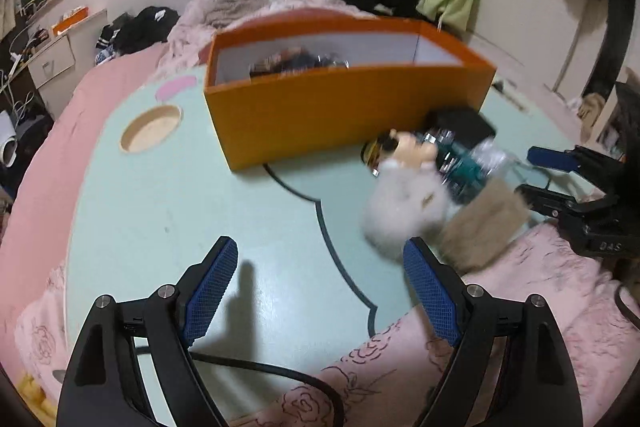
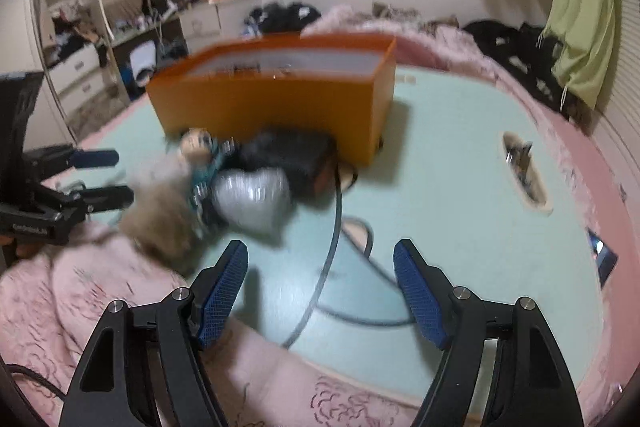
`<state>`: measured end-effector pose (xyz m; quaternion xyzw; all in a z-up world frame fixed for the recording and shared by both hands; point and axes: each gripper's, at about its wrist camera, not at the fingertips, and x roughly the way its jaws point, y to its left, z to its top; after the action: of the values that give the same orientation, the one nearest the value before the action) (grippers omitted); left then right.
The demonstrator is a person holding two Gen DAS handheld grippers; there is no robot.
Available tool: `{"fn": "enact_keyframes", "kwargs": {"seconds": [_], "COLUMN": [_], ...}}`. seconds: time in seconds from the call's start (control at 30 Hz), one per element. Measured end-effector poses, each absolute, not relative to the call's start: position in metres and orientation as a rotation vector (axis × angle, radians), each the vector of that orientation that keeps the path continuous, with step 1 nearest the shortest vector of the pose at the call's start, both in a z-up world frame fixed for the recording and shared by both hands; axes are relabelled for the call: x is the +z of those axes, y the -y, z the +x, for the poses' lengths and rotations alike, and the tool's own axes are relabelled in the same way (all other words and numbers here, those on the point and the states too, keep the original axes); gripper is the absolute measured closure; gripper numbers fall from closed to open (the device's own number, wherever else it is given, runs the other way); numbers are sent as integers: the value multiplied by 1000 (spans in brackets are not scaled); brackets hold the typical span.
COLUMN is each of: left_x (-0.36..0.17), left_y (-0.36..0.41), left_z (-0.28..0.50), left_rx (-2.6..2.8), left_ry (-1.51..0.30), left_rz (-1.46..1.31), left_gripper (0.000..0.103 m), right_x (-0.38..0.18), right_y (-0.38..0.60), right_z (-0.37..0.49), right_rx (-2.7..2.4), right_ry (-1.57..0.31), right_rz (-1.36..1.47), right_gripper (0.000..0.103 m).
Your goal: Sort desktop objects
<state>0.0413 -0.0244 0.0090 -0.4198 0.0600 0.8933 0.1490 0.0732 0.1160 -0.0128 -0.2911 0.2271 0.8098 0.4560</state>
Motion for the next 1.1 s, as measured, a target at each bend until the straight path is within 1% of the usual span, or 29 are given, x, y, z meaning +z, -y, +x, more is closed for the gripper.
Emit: {"fn": "enact_keyframes", "kwargs": {"seconds": [0.03, 0.07, 0.1, 0.13, 0.4, 0.73, 0.93, 1.03, 1.1], "left_x": [4, 0, -2, -3, -1, 0, 11, 19, 21], "left_y": [22, 21, 21, 21, 21, 24, 36, 34, 28], "left_z": [40, 40, 38, 37, 39, 39, 48, 53, 50], "left_rx": [2555, 2575, 2578, 2581, 2594, 2601, 2587, 2594, 2592], "left_ry": [-179, -193, -171, -174, -166, -156, -42, -59, -94], "left_rz": [-1234, -1214, -1215, -1223, -1207, -1200, -1086, -1010, -1015], "left_gripper": [15, 6, 4, 0, 0, 0, 0, 0, 0], "right_x": [-14, -16, -17, -19, -23, -23, -22, -22, -22], "right_y": [-117, -117, -118, -119, -120, -120, -119, -119, -119], "right_z": [71, 70, 70, 70, 75, 75, 73, 73, 73], "right_rx": [1995, 1990, 1985, 1984, 1963, 1960, 1960, 1958, 1957], "right_ry": [-554, -544, -537, -536, -546, -550, -551, -551, -551], "right_rz": [-729, -737, -743, -742, -728, -724, -722, -722, -722], "right_gripper": [24, 19, 14, 13, 4, 2, 2, 2, 2]}}
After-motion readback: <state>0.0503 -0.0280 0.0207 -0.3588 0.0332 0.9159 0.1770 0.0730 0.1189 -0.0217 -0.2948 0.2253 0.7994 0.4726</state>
